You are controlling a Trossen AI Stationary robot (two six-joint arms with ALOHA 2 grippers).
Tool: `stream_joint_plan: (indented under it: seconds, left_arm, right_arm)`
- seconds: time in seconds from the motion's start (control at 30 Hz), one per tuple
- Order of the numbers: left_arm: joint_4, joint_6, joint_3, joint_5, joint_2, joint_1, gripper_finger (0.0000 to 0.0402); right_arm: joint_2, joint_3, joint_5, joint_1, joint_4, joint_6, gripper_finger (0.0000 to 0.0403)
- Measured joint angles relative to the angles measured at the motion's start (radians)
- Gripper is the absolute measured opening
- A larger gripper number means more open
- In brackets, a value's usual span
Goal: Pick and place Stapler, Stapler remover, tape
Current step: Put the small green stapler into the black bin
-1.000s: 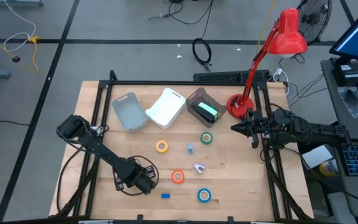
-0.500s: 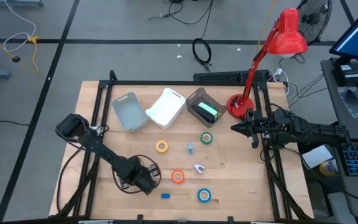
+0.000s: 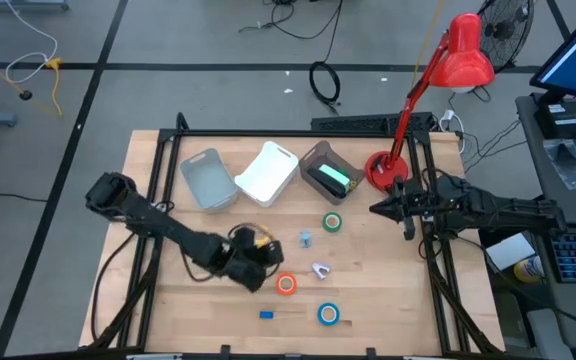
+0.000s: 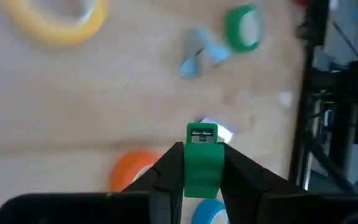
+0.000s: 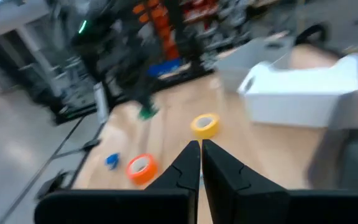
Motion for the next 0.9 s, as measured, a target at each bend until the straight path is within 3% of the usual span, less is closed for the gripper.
stream_joint_plan:
  seconds: [0.2, 0.43, 0.63, 0.9]
  left_arm:
    - [0.202, 0.351, 0.047, 0.002, -0.008, 0.132, 0.0080]
    - [0.523, 0.702, 0.061, 0.101, -0.008, 0.266, 0.0078]
    - [0.673, 0.827, 0.062, 0.201, -0.008, 0.334, 0.0083]
    - [0.715, 0.869, 0.062, 0.250, -0.008, 0.377, 0.0080]
  right_arm:
    - [0.124, -0.014, -0.153, 0.000, 0.122, 0.082, 0.0009]
    - [0.294, -0.082, -0.235, 0.000, 0.461, 0.211, 0.0022]
    - [0.400, -0.102, -0.230, 0.000, 0.684, 0.297, 0.0097]
    - [0.533, -0.102, -0.102, -0.001, 0.886, 0.339, 0.0193]
